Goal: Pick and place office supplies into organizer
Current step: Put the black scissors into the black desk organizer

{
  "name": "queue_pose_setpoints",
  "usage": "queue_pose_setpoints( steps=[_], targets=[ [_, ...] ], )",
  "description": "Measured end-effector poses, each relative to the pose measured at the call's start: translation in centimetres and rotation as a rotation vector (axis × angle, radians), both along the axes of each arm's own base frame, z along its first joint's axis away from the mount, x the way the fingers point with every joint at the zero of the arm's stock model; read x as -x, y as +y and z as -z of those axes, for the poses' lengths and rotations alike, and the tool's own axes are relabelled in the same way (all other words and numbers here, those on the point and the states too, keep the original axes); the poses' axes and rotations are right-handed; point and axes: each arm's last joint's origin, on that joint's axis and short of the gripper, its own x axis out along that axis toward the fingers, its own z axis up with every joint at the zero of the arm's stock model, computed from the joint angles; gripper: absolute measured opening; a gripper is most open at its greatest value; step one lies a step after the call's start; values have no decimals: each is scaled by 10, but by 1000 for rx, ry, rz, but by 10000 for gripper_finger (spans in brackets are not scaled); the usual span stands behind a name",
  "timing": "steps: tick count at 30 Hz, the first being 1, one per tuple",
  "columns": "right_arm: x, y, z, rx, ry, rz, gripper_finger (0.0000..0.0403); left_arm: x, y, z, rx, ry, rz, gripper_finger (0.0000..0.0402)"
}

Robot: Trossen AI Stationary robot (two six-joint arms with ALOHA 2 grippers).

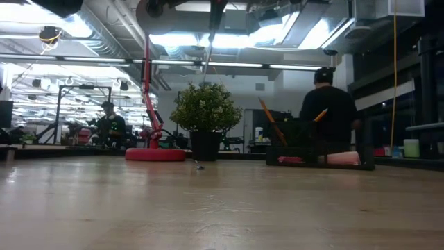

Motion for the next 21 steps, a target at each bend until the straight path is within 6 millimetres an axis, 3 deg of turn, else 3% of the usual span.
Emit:
queue_pose_setpoints(
  steps=[11, 21],
  targets=[
    [2, -1, -1, 112, 66, 98, 34, 3, -9, 0, -22, 18, 13, 16],
    [2, -3, -4, 121, 57, 90, 29, 5, -12, 0, -114, 74, -52, 84]
  ],
)
